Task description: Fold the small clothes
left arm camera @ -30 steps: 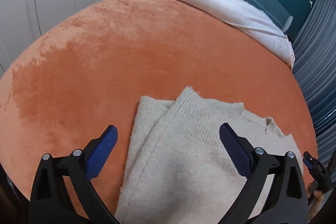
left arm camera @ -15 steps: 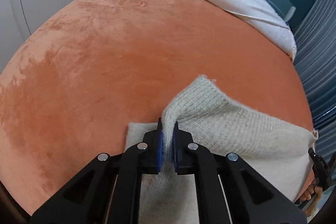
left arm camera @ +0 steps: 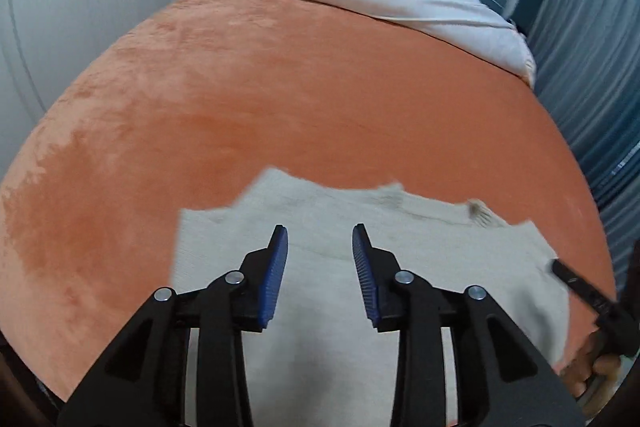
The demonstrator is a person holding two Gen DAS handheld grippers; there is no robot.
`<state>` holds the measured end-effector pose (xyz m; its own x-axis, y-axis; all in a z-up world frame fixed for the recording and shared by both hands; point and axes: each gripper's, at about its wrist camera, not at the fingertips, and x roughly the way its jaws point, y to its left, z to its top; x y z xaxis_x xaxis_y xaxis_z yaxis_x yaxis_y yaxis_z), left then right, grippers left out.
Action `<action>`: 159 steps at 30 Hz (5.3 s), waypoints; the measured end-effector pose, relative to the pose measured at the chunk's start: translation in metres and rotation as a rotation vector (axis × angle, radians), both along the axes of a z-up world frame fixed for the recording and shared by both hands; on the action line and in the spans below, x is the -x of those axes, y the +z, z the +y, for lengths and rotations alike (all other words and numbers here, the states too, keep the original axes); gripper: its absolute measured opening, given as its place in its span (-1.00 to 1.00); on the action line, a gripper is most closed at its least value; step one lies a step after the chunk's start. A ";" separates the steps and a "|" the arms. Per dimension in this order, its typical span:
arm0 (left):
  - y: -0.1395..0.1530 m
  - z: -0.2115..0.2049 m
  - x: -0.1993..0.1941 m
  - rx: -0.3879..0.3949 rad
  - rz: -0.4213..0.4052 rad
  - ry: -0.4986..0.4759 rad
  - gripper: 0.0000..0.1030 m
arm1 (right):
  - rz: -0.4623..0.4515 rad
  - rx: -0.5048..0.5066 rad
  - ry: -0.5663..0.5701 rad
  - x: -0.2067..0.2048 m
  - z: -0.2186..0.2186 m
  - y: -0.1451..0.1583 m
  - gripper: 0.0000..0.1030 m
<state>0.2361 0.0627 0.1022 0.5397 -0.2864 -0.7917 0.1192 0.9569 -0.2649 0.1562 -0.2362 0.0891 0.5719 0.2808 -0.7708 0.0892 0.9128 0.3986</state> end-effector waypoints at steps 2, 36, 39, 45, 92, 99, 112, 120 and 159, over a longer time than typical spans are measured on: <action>-0.019 -0.031 0.007 0.011 0.059 -0.057 -0.33 | 0.043 -0.099 0.163 -0.003 0.064 -0.022 -0.80; -0.058 0.064 -0.093 0.040 0.165 0.088 -0.80 | -0.007 0.100 -0.208 -0.041 -0.120 -0.009 -0.84; -0.079 0.071 -0.100 -0.023 0.195 0.123 -0.83 | 0.086 0.112 -0.298 -0.041 -0.158 -0.041 -0.86; -0.080 0.068 -0.093 0.008 0.180 0.125 -0.76 | 0.141 0.063 -0.327 -0.033 -0.168 -0.050 -0.69; -0.080 0.057 0.075 0.113 0.198 0.106 -0.82 | 0.138 0.033 -0.315 0.110 -0.104 -0.048 -1.00; -0.080 0.050 0.073 0.087 0.203 0.111 -0.83 | 0.051 0.070 -0.315 0.077 -0.108 -0.011 -0.76; -0.048 0.068 -0.012 0.068 0.138 0.161 0.45 | 0.103 0.141 -0.317 -0.002 -0.118 -0.031 0.32; -0.044 0.061 -0.051 0.038 0.117 0.104 -0.91 | 0.035 0.127 -0.174 -0.024 -0.103 -0.014 -0.85; -0.076 0.092 0.094 0.138 0.178 0.165 -0.99 | 0.162 0.060 -0.268 0.116 -0.126 -0.050 -1.00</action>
<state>0.1419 0.1544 0.0260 0.4438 -0.3180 -0.8378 -0.0949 0.9130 -0.3968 0.0400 -0.3624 0.0393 0.4876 0.0881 -0.8686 0.3881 0.8693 0.3060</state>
